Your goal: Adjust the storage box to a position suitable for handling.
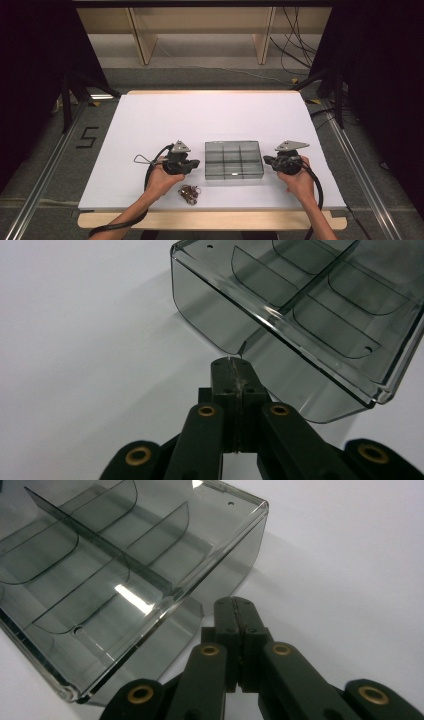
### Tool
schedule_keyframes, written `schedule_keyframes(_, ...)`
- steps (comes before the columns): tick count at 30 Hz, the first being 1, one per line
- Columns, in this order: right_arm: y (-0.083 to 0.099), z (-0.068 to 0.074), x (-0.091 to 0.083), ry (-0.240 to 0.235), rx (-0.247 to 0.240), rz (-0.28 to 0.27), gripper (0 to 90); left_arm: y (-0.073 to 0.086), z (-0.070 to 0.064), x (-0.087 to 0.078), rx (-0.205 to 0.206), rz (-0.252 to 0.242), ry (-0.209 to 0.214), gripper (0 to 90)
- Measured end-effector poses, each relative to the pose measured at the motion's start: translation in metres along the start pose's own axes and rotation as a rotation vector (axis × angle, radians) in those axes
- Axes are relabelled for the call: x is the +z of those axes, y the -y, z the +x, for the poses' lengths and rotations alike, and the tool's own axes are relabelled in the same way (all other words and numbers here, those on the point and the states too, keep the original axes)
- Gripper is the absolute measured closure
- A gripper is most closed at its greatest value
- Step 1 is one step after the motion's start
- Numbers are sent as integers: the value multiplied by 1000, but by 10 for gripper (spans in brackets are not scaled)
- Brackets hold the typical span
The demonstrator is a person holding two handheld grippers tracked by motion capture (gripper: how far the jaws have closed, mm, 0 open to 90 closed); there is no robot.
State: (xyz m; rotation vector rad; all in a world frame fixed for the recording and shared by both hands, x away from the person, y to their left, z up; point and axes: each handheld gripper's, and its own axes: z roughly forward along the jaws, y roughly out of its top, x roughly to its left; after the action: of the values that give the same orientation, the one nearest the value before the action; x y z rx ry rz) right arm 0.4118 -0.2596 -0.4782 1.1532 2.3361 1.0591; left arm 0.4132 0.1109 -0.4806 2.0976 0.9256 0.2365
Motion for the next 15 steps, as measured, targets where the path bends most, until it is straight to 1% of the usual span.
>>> schedule_keyframes(1,0,0,0,0,0,0,900,0,0,0,0,0,0,893)
schedule_keyframes(2,0,0,1,-11,18,2,900,-1,0,1,8,-8,1,893)
schedule_keyframes(5,0,2,3,-22,23,-4,900,-2,-1,1,9,-4,-1,893)
schedule_keyframes(6,0,-1,3,-9,-21,-14,900,-2,-1,1,14,-1,0,893)
schedule_keyframes(7,-1,1,3,-31,3,-3,900,-1,-2,2,12,-3,3,893)
schedule_keyframes(8,-1,1,3,-31,3,-3,900,-1,-2,3,3,-10,2,893)
schedule_keyframes(9,-1,0,4,-32,-15,-10,900,-1,-2,3,9,-3,3,893)
schedule_keyframes(10,-1,0,5,-25,-16,-15,900,-1,-2,4,3,-7,6,893)
schedule_keyframes(11,-1,0,5,-39,-13,-5,900,-1,-2,4,4,-4,8,893)
schedule_keyframes(12,-2,2,5,-26,4,5,900,-1,-2,5,16,-2,7,893)
schedule_keyframes(15,-2,2,6,-26,4,5,900,0,-2,5,12,-3,5,893)
